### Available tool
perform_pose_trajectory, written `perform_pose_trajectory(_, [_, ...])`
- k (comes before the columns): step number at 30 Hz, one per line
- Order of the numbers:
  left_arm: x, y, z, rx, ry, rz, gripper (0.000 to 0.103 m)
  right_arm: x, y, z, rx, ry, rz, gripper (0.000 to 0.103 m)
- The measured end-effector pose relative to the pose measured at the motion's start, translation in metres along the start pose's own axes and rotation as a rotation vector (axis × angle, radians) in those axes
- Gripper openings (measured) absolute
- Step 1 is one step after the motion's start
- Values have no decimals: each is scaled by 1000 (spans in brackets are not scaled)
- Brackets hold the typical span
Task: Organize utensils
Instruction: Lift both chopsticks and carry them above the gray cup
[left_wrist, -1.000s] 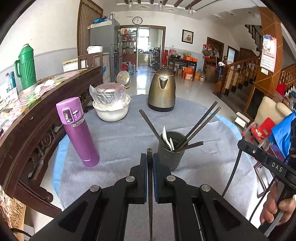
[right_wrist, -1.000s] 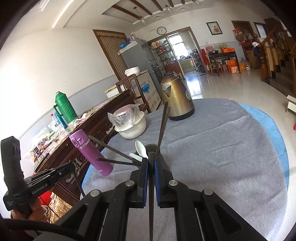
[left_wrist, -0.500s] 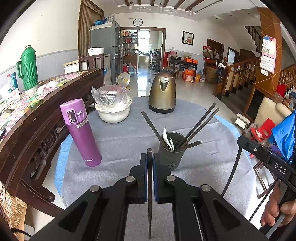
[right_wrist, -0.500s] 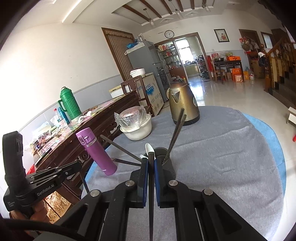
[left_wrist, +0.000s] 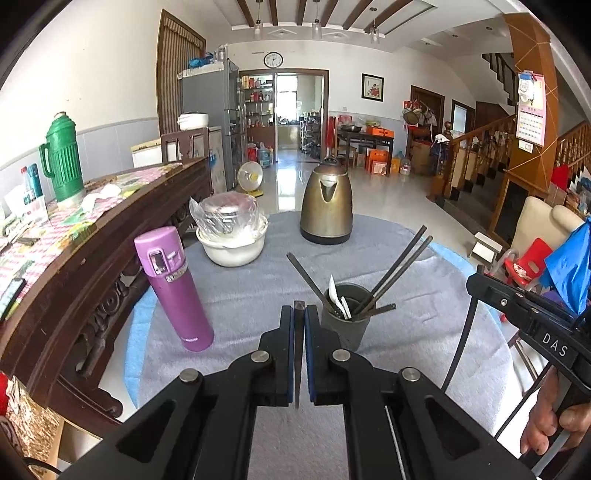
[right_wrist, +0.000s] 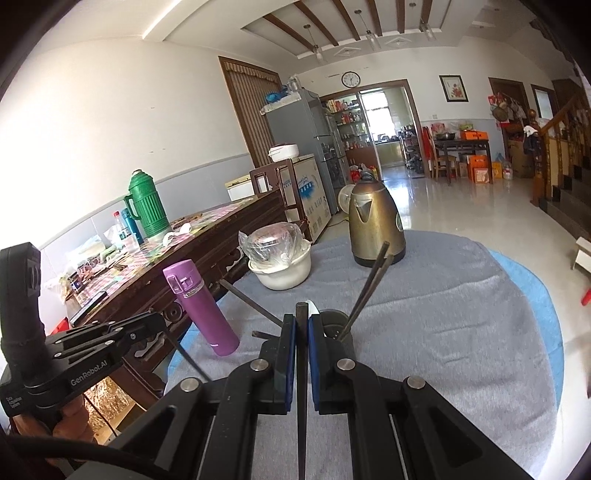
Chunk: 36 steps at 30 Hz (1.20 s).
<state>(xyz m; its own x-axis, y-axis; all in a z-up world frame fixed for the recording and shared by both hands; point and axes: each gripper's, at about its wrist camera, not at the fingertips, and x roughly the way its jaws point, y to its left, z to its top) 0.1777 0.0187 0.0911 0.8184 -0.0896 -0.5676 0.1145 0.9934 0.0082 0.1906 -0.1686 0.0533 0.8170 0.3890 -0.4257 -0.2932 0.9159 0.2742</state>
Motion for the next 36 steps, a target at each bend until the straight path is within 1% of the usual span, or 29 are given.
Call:
perform_pose_trajectory(18, [-3,6,25,41,-42,48,6,7,13,36,-42,-62,40,7])
perform_pose_trajectory(28, [-6,11,42,63,-70,76,6,3,17,56,-60,-101,58,7])
perform_pose_trajectory(36, [-6,19,67,66,-78,59,6,0,15,84,-68,-157,67,7])
